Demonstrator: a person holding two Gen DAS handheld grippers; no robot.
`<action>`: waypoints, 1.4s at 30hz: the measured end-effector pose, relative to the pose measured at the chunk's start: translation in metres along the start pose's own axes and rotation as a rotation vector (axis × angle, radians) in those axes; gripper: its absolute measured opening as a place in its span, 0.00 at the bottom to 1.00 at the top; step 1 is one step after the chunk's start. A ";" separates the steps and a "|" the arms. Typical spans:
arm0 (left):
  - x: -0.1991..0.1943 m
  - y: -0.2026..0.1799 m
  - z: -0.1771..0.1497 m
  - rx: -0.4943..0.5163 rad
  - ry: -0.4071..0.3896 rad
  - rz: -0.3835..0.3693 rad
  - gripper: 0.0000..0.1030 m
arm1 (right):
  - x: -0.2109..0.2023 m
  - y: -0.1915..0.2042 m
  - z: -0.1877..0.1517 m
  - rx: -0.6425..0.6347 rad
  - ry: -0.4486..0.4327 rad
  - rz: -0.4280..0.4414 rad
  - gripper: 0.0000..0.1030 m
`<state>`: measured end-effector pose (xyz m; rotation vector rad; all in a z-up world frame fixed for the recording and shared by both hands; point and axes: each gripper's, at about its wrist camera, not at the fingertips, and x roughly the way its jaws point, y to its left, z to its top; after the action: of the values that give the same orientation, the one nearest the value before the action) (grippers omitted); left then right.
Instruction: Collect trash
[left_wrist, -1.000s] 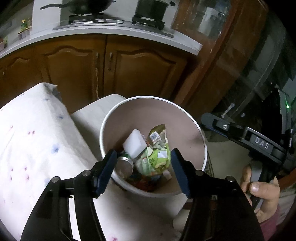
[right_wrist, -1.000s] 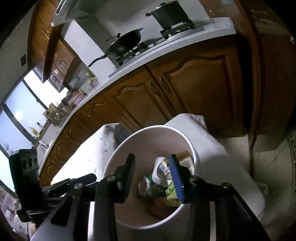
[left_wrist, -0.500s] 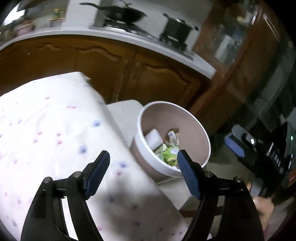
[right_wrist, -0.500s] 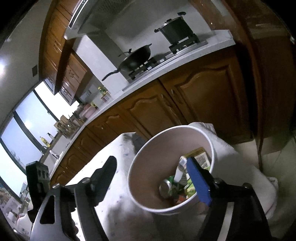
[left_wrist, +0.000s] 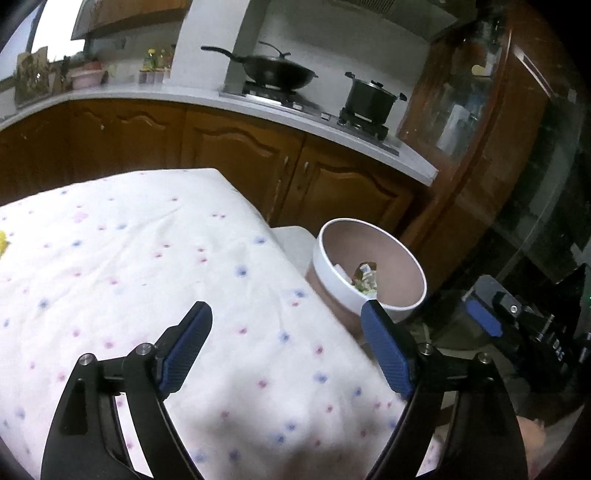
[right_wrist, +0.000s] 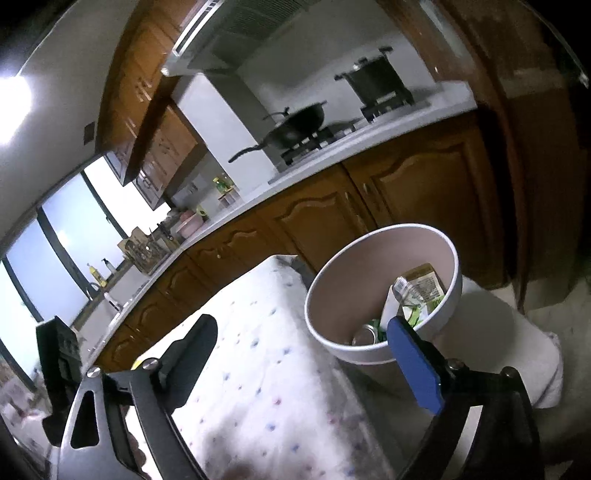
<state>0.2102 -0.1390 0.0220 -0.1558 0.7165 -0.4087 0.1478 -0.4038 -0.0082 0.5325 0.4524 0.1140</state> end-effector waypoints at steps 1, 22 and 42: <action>-0.006 0.002 -0.003 0.003 -0.011 0.012 0.83 | -0.004 0.006 -0.004 -0.017 -0.011 -0.007 0.95; -0.123 0.032 -0.069 0.055 -0.311 0.262 1.00 | -0.072 0.115 -0.071 -0.396 -0.288 -0.135 1.00; -0.118 0.041 -0.124 0.057 -0.282 0.348 1.00 | -0.051 0.092 -0.129 -0.392 -0.174 -0.136 1.00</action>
<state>0.0602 -0.0528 -0.0098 -0.0311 0.4413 -0.0710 0.0454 -0.2761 -0.0396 0.1243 0.2849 0.0239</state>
